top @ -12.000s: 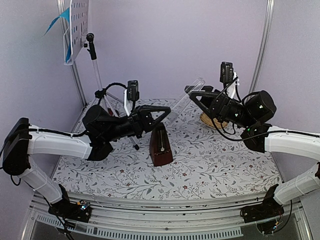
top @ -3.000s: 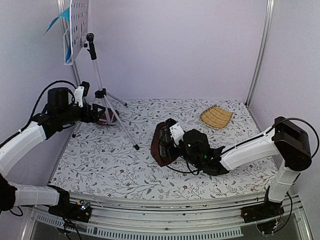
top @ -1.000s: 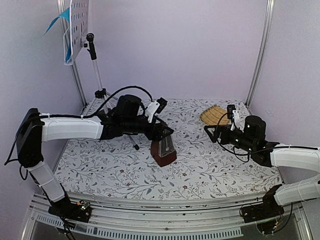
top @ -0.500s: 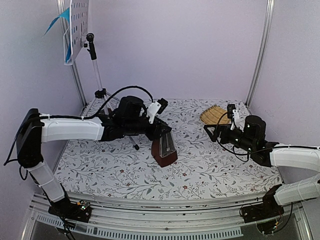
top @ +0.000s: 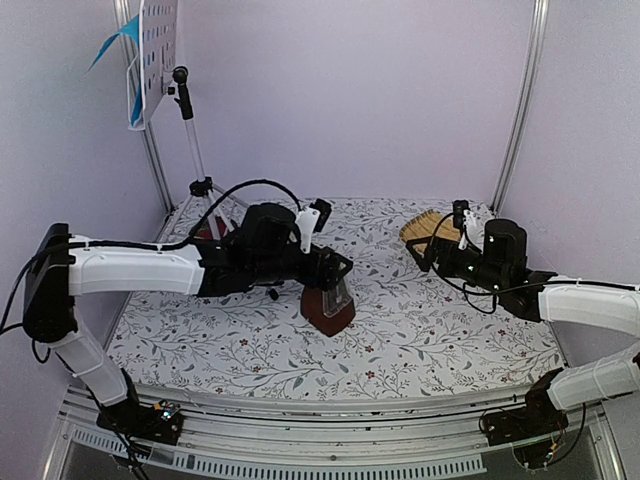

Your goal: Pack up the instrument practice props

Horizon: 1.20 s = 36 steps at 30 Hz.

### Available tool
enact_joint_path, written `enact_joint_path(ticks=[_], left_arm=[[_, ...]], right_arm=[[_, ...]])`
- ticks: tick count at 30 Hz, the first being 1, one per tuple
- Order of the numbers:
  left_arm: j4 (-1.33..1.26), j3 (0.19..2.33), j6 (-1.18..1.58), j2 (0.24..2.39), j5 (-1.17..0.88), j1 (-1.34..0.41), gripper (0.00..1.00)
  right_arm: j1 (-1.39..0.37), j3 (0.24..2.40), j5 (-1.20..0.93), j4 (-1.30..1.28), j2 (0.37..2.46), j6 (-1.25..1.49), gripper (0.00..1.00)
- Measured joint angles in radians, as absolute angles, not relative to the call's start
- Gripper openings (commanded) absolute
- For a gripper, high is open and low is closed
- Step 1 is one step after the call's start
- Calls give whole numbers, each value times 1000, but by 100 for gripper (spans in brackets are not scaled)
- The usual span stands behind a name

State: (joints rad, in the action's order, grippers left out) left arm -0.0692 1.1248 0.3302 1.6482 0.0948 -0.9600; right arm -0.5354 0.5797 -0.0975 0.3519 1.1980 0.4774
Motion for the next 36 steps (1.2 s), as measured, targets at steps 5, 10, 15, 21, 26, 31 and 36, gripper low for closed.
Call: enact_joint_path(ticks=[5, 10, 15, 21, 26, 31, 36], left_arm=[[-78, 1073, 344, 1538, 86, -960, 98], [-155, 998, 361, 1438, -50, -881, 98], [-307, 838, 383, 1419, -303, -714, 97], [-356, 774, 349, 1446, -526, -611, 96], [-407, 774, 303, 1524, -647, -603, 94], [-438, 775, 280, 1619, -699, -602, 94], [-437, 779, 249, 1634, -664, -602, 94]], right_arm=[[-535, 620, -109, 266, 1200, 507, 99], [-535, 643, -90, 149, 1197, 571, 87], [-540, 599, -157, 157, 1176, 632, 69], [-628, 560, -224, 243, 1264, 717, 49], [-699, 564, -262, 325, 1397, 769, 43], [-718, 588, -293, 355, 1518, 792, 43], [-734, 655, -329, 393, 1626, 793, 43]])
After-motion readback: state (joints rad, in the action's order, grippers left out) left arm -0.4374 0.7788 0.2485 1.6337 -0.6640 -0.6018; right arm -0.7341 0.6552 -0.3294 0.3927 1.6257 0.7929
